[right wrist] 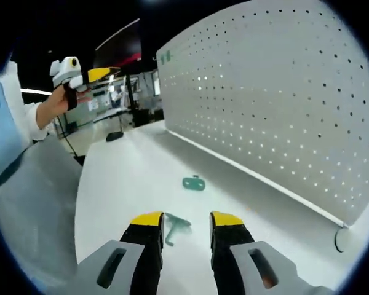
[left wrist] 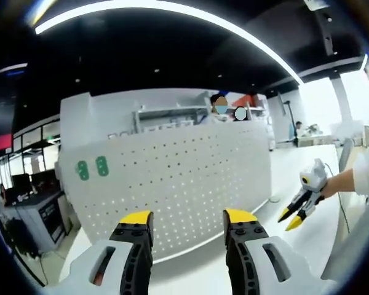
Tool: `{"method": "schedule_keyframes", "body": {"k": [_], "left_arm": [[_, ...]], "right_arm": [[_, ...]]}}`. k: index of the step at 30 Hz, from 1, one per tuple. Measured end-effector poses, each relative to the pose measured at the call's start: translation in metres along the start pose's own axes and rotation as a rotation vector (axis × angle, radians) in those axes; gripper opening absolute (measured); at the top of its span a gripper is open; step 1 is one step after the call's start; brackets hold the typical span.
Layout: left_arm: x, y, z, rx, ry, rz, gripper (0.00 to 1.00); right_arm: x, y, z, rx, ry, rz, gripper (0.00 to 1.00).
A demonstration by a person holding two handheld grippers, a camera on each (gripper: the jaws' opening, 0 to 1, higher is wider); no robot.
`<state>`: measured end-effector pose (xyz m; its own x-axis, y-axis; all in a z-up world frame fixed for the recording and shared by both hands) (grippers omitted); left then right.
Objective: Insert the hook assembly into the mounting plate slot until the hook locks in place.
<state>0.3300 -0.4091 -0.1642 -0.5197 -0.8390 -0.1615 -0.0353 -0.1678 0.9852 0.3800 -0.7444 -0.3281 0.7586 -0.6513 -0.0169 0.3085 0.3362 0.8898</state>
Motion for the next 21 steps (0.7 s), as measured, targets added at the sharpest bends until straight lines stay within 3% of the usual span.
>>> {"method": "schedule_keyframes", "body": {"k": [11,21], "left_arm": [[-0.003,-0.001,0.005,-0.001,0.043,0.02,0.51],[-0.005,-0.005,0.01,-0.009,0.088,0.058,0.68]], "right_arm": [[0.004,-0.013,-0.01,-0.031,0.027,-0.006,0.22],[0.004,-0.019,-0.022,-0.045,0.067,0.004,0.17]]}}
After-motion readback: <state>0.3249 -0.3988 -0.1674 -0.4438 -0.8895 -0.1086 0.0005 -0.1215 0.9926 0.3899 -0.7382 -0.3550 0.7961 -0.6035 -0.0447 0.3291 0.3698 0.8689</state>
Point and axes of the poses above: the point that each gripper's makers call its tool centre point, and the gripper's own axes: z roughly backward along the fingers, x roughly to its right, y roughly out of its top, the point moved 8 cm from there along z, roughly backward along the fingers, and after that the axes turned 9 degrees about -y, right-handed, at the moved point
